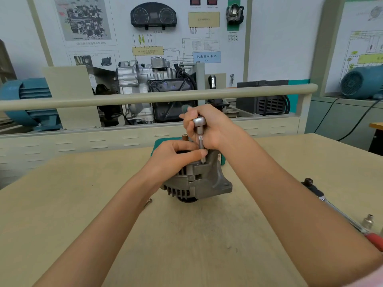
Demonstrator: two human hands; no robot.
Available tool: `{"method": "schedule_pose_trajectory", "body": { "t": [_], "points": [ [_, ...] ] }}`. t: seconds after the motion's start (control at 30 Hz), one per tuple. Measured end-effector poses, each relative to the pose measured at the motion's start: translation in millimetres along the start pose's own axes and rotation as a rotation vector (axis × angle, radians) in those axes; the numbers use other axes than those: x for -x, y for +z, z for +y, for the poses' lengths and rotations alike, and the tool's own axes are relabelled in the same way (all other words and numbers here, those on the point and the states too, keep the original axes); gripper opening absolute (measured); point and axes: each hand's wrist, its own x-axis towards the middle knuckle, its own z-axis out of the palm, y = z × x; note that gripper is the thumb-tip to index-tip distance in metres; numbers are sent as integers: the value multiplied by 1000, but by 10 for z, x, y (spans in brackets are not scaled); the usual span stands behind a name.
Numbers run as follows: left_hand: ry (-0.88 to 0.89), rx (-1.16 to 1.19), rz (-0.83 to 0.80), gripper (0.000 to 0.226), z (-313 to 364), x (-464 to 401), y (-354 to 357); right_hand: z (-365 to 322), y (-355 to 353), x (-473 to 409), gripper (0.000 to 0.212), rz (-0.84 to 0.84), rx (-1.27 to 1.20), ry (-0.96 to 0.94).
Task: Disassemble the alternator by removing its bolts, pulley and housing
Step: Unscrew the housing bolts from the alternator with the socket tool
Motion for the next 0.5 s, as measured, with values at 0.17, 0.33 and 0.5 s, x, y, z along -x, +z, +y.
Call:
{"method": "schedule_pose_trajectory", "body": {
  "t": [0.17,0.33,0.5],
  "points": [
    [17,58,53,6,-18,12,24,13,-3,53,23,-51,-22,6],
    [5,23,134,11,-2,6,74,123,68,10,21,284,-78,-396],
    [-1,-10,155,11,12,-3,102,109,59,4,24,258,-67,-334]
  ]
}}
